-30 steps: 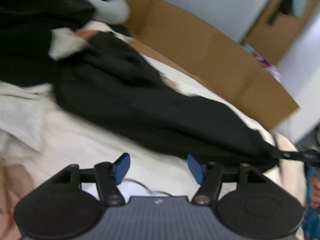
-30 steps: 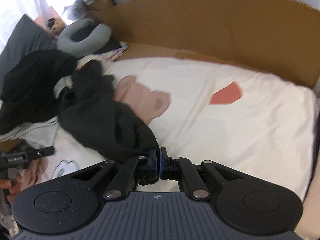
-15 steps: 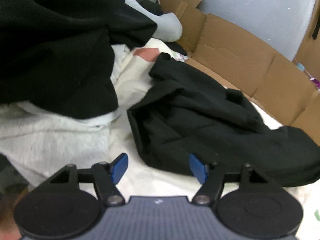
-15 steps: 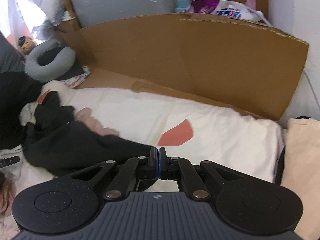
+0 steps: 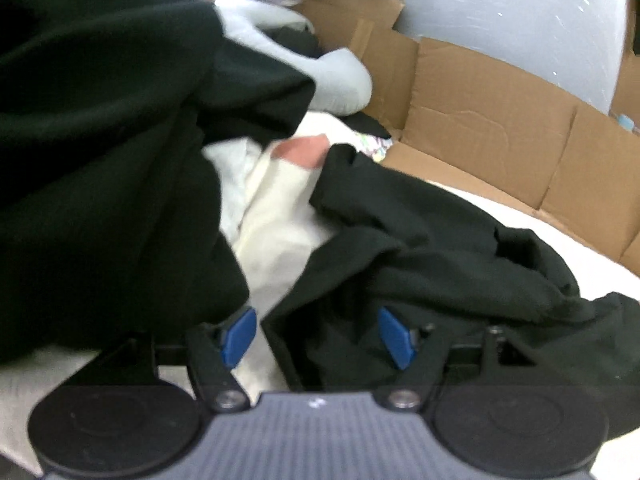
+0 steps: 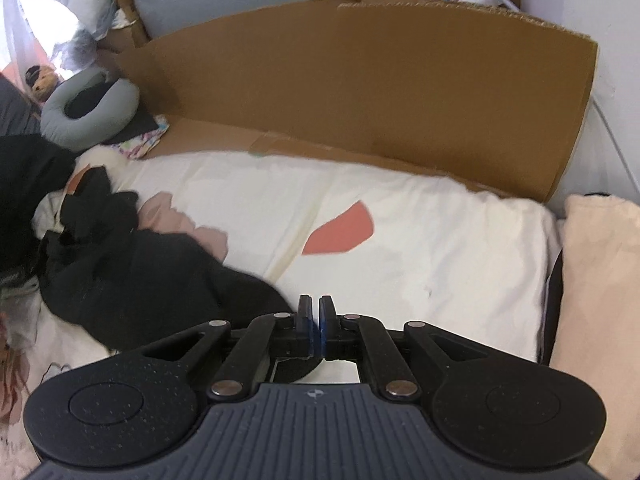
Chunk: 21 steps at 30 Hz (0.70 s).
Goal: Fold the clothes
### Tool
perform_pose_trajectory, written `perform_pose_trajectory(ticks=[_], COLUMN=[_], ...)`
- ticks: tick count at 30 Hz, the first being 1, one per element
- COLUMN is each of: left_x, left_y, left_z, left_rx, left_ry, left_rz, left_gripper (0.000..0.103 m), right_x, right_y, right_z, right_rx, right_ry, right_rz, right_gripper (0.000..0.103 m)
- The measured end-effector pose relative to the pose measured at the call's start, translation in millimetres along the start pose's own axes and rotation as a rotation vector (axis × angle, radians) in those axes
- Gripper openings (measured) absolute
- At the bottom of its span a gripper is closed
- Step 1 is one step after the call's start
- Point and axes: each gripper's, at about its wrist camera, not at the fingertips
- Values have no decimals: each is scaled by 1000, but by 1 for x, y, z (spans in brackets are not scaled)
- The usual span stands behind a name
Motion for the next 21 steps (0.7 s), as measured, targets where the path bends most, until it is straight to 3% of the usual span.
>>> perform_pose_trajectory(ticks=[3,5,6,7,8,21], left_x=[6,11,14,15,17,-74], left_y=[6,7,7,6,6,-18], left_z=[-5,-8,-8,-8,-8,11], left_rx=[28,32,32,33,35,-40], left_ry=[20,16,11,5,0,34], left_rz=[-4,1,5,12,19,230], left_gripper=[68,61,46,19,4,0], right_x=[1,1,1,1,1,-7], right_y=[-6,-9,-11,-13,-15,-38], right_z=[7,12,13,14,15,28], right_rx=[-4,-3,-2,-2,-3,20], right_ry=[-22,-26,-26,-28,-31,-37], right_rz=[-15,-28,-35,-43,-51,-133], right_gripper=[14,32,36,41,42,43])
Point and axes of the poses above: each gripper's, at about its wrist camera, not at the fingertips, and x roughly the way its jaws point, y to its right, z to its underside, and after that the axes turned 14 degrees about -z, right-handed
